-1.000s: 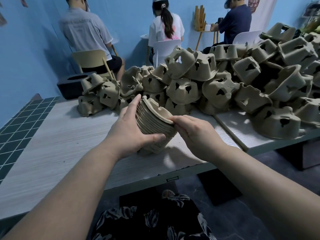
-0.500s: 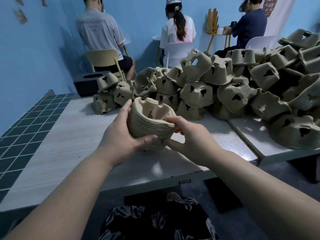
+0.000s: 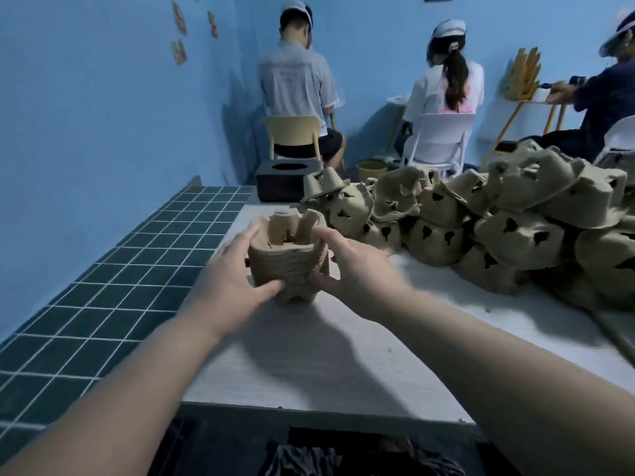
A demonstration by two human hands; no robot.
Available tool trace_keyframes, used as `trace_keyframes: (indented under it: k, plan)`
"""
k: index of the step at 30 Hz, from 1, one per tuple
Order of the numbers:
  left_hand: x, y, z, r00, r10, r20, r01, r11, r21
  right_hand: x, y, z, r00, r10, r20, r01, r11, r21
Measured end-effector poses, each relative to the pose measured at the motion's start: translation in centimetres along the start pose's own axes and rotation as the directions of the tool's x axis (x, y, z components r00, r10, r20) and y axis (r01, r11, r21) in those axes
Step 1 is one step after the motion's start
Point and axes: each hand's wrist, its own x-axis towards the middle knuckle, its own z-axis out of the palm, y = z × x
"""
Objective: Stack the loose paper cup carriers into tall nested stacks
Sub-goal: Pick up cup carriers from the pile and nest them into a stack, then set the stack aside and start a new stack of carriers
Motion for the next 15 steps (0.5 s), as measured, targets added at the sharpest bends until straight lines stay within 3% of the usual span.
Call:
trace_keyframes:
  k: [5,15]
  plan:
    - [5.2,-4.2,-1.4,0.999,-0.035,-0.040,0.037,0.997,0.064,6.6,-1.2,3.1,0.999,-0.015,0.036,0.017,0.997,-0.078]
    - [14.7,-7.2,0.2,1.000,-0.002,0.003,0.001,0.996,0.091,14.8,0.9,6.1,0.994,0.106,0.030,-0.097,0.969,-0.227]
